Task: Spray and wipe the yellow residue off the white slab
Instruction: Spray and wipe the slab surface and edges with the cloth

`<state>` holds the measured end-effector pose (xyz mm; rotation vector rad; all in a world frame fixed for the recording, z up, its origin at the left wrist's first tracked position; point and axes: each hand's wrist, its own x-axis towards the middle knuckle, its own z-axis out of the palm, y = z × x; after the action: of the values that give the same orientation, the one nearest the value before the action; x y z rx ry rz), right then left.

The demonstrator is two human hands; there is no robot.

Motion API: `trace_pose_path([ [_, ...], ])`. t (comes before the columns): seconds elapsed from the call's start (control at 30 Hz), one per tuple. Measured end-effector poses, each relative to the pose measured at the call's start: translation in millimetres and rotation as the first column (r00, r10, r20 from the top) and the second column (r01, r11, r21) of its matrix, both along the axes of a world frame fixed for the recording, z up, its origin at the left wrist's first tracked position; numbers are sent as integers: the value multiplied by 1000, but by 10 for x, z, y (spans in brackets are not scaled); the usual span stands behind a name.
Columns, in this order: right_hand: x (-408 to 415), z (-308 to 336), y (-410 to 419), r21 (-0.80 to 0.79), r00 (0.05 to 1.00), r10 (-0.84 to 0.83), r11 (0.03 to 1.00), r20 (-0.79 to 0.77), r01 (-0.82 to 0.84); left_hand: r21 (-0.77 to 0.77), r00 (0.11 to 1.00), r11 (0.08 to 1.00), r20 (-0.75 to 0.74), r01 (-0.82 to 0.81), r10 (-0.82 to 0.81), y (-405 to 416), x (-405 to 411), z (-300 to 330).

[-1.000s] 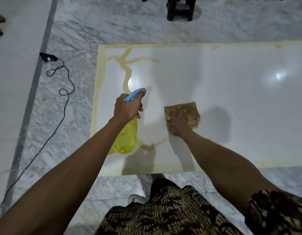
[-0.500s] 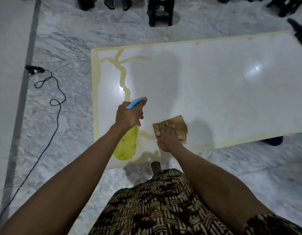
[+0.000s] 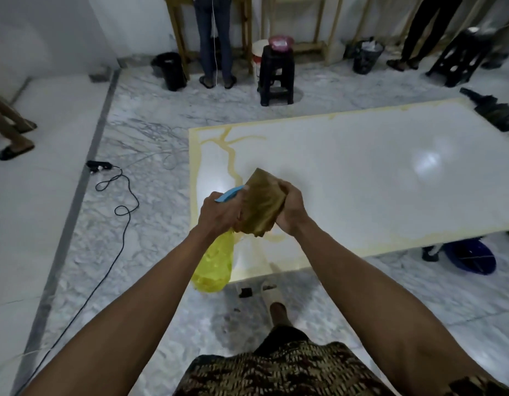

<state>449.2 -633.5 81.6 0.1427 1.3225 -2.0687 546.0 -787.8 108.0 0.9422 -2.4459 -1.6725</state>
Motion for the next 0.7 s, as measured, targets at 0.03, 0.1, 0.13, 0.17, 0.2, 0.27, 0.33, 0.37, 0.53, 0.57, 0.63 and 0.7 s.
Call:
trace_pose_path([
  [0.03,-6,36,-50,-73,998,-17,997,55,21,26,1000,1000,-2,-4,4,-29,34,42],
  [0.1,-6,87,-135,-140,993,-34,989,117,51,33,1000,999,9,-15,15,-87,92,121],
  [0.13,-8,89,-176,-144,991,-37,988,129,55,11,1000,1000,14,-24,24,-111,122,155],
  [0.17,-3,101,-213,-155,989,-36,986,141,58,-6,999,999,15,-40,40,-139,148,182],
  [0.2,9,113,-242,-159,989,-28,986,146,51,-11,998,998,16,-60,61,-172,178,194],
  [0.27,43,149,-294,-171,987,-4,985,162,32,5,994,995,27,-103,103,-245,233,205],
  [0.33,66,174,-346,-180,984,19,984,178,14,19,992,993,41,-121,120,-296,274,217],
  [0.37,72,187,-375,-180,983,32,984,179,1,26,991,992,42,-126,124,-311,289,232],
  [0.53,61,270,-494,-177,984,75,983,162,-46,15,986,988,64,-153,152,-350,282,261],
  [0.57,51,288,-508,-173,985,84,983,152,-57,7,984,987,70,-162,161,-351,273,267],
  [0.63,27,321,-526,-158,987,96,985,131,-75,-23,980,982,67,-188,189,-353,256,286],
  [0.7,-8,334,-548,-145,988,104,986,115,-87,-60,976,977,52,-206,209,-371,234,302],
])
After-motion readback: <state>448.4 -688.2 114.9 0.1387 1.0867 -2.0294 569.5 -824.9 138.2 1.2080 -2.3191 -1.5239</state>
